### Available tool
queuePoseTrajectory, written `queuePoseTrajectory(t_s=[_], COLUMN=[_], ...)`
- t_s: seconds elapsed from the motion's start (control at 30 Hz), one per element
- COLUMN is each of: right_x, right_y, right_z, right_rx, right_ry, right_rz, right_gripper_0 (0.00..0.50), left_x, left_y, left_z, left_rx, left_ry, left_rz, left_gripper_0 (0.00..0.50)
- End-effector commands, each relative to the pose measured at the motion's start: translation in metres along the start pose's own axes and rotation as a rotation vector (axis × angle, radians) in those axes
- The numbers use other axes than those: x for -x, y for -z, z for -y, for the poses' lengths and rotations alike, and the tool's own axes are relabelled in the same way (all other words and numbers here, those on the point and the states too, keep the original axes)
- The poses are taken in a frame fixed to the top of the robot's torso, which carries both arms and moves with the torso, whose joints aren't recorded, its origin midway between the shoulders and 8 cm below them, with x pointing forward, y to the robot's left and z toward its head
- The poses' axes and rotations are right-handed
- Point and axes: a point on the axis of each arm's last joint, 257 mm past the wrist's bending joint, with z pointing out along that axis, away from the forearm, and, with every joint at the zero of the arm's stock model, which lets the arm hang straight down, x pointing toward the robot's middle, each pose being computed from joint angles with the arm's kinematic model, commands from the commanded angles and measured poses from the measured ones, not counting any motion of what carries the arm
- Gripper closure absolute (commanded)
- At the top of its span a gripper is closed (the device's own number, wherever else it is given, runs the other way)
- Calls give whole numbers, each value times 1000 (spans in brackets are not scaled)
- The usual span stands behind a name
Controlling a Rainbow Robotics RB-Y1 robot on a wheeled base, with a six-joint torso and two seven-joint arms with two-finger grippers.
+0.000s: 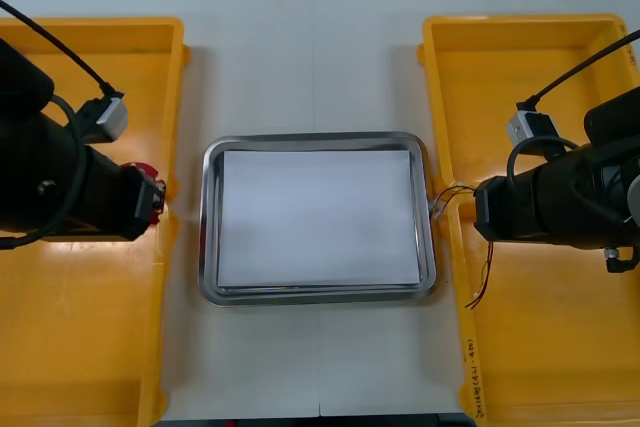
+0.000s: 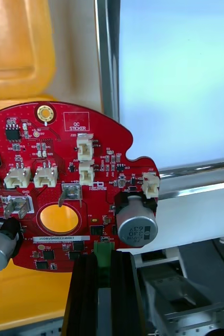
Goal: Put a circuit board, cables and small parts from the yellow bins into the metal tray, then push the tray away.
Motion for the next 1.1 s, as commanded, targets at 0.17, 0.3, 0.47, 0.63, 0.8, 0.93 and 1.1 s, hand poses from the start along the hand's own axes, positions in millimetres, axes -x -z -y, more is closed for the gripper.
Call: queuePoseTrajectory(t_s=[0.17,0.3,0.47,0.63,0.8,0.93,1.1], right_x=[-2,-3,-3,-4,-4,-4,-4], right_y=[3,3,3,3,4,4,3], right_z=[6,7,7,7,7,7,6], right_rx=[-26,-28,-26,-25,-24,-23,-22], right_ry=[1,10,12,15,21,26,28], right_rz=[-7,-9,-12,-14,-14,-15,-17], right_gripper_0=[500,500,500,500,500,500,500], left_x=[12,17,17,14,9,6,2], left_y=[-8,-25,-45,-66,-83,-98,-110], left_z=[38,56,75,92,99,99,99], left_rx=[26,4,-1,2,24,52,79], left_ry=[-89,-76,-83,-84,-85,-80,-90], left_rz=[11,14,10,-9,-30,-51,-68], left_gripper_0=[500,500,500,500,500,500,500])
